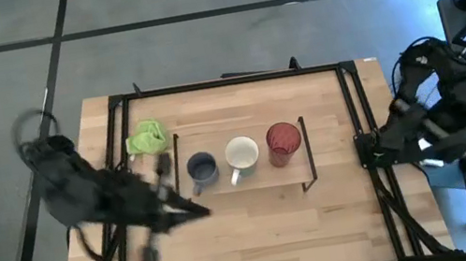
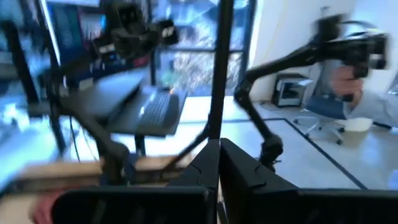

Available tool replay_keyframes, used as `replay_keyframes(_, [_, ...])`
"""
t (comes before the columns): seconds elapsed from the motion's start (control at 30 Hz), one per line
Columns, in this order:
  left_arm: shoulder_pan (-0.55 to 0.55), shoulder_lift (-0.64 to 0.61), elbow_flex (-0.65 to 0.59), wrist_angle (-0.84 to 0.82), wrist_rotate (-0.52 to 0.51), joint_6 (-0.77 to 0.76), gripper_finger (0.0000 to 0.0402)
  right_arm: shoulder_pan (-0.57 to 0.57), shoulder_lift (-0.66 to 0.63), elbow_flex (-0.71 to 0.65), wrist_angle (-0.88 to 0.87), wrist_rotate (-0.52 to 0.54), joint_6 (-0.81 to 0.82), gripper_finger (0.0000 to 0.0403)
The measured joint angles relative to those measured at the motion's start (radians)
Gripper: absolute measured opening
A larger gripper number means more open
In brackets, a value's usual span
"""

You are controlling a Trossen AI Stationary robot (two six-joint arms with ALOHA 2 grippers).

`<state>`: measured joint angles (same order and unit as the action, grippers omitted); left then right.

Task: Stack small to large cups/mugs on shelf
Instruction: Return to Home Position

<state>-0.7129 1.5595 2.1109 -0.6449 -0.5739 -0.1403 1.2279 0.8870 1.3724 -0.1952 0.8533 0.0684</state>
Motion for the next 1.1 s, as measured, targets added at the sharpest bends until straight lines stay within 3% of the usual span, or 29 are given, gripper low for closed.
replay_keyframes(0.1, [-0.006,-0.096,-0.054,0.009,0.012,0.092,0.0009,-0.007,-0.054,-0.087,0.268,-0.128,-0.332,0.0186])
replay_keyframes(0.23, [-0.009,-0.274,-0.285,0.105,0.014,0.143,0.0007,-0.018,-0.163,-0.257,0.511,-0.065,-0.533,0.0186])
replay_keyframes(0.33, [-0.015,-0.449,-0.551,0.335,0.039,0.211,0.0002,-0.018,-0.283,-0.381,0.569,0.082,-0.514,0.0186])
replay_keyframes(0.43, [-0.026,-0.652,-0.781,0.547,0.078,0.291,0.0002,-0.018,-0.379,-0.463,0.588,0.194,-0.349,0.0186])
replay_keyframes(0.57, [-0.040,-0.924,-0.942,0.495,-0.083,0.249,0.0005,-0.020,-0.443,-0.522,0.580,0.193,-0.076,0.0186])
replay_keyframes(0.67, [-0.048,-1.086,-1.024,0.459,-0.098,-0.019,0.0001,-0.023,-0.455,-0.524,0.577,0.200,-0.168,0.0186])
replay_keyframes(0.77, [-0.049,-1.192,-1.118,0.423,0.011,-0.001,0.0003,-0.023,-0.466,-0.512,0.566,0.227,-0.307,0.0186])
replay_keyframes(0.87, [-0.049,-1.333,-1.181,0.424,0.022,0.046,0.0011,-0.023,-0.509,-0.498,0.571,0.355,-0.329,0.0186])
replay_keyframes(0.93, [-0.048,-1.451,-1.224,0.443,0.023,0.052,0.0016,-0.024,-0.556,-0.501,0.539,0.262,-0.384,0.0186])
replay_keyframes(1.0, [-0.050,-1.561,-1.280,0.437,0.075,0.059,0.0021,-0.023,-0.607,-0.522,0.458,0.005,-0.447,0.0186])
replay_keyframes(1.07, [-0.051,-1.548,-1.273,0.417,0.052,0.112,0.0025,-0.022,-0.660,-0.548,0.405,-0.191,-0.486,0.0186])
replay_keyframes(1.1, [-0.037,-1.541,-1.255,0.375,0.058,0.125,0.0027,-0.023,-0.687,-0.566,0.406,-0.218,-0.496,0.0186])
